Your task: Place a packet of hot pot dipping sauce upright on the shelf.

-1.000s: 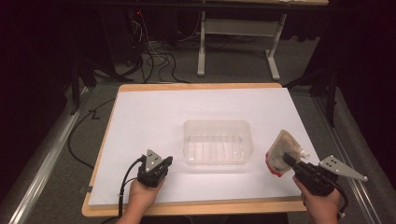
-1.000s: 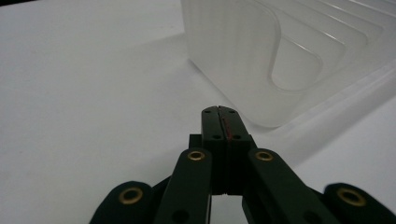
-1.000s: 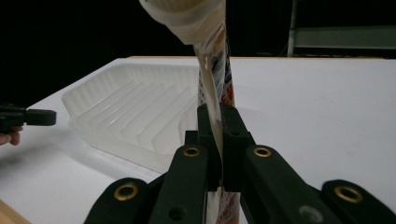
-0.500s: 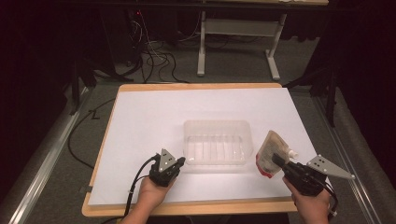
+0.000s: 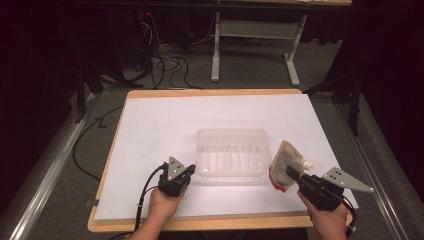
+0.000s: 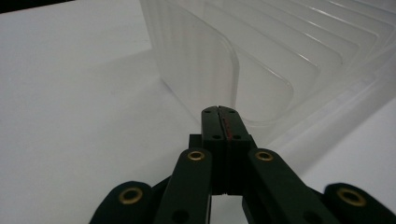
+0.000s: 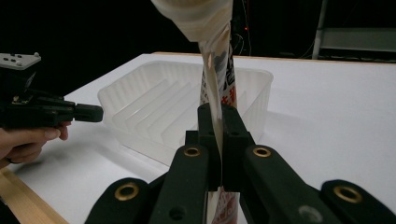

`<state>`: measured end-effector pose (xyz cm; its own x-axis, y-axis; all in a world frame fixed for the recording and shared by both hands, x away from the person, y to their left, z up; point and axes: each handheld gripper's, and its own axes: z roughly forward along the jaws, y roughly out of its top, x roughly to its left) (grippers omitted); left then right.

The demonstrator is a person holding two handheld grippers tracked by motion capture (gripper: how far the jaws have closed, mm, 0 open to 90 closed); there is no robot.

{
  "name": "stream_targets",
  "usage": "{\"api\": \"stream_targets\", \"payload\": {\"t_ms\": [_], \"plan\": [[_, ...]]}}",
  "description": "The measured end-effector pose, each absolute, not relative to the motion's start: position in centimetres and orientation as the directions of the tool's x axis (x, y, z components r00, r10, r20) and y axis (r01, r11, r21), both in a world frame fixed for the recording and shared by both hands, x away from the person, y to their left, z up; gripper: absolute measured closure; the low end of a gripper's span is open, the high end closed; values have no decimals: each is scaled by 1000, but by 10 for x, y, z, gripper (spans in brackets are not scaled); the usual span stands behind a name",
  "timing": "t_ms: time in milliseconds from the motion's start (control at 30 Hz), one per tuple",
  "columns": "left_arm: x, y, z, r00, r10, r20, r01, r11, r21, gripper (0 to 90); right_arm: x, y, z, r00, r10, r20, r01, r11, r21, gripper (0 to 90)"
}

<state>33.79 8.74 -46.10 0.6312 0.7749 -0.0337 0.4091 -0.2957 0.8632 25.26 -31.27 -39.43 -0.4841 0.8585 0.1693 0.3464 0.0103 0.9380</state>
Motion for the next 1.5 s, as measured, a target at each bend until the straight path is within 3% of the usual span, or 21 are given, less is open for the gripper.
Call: {"api": "stream_targets", "payload": {"t_ms": [367, 400, 500, 567, 633, 700, 933, 1133, 1500], "plan": [[338, 80, -459, 658, 753, -17, 387, -319, 865, 900, 251, -305, -394, -492, 854, 167, 347, 16, 938, 900], [338, 83, -458, 646, 763, -18, 392, -312, 866, 846, 251, -303, -394, -500, 850, 167, 345, 19, 938, 900], [338, 90, -458, 627, 778, -19, 398, -300, 867, 819, 252, -300, -393, -509, 846, 162, 341, 25, 940, 900], [338, 100, -458, 611, 791, -36, 409, -276, 869, 716, 253, -297, -392, -518, 839, 168, 338, 21, 941, 900], [337, 108, -458, 593, 804, -36, 415, -267, 870, 709, 255, -293, -392, -527, 833, 168, 337, 23, 941, 900], [334, 114, -459, 586, 810, -34, 417, -265, 869, 624, 258, -288, -391, -540, 824, 172, 339, 26, 941, 900], [322, 142, -460, 553, 832, -52, 439, -238, 867, 531, 277, -264, -391, -582, 795, 174, 342, 45, 939, 900], [310, 167, -460, 515, 855, -66, 450, -204, 869, 503, 292, -253, -395, -561, 810, 173, 365, 54, 930, 900], [298, 174, -460, 525, 850, -51, 440, -220, 871, 488, 307, -245, -399, -539, 828, 156, 361, 60, 931, 900]]}}
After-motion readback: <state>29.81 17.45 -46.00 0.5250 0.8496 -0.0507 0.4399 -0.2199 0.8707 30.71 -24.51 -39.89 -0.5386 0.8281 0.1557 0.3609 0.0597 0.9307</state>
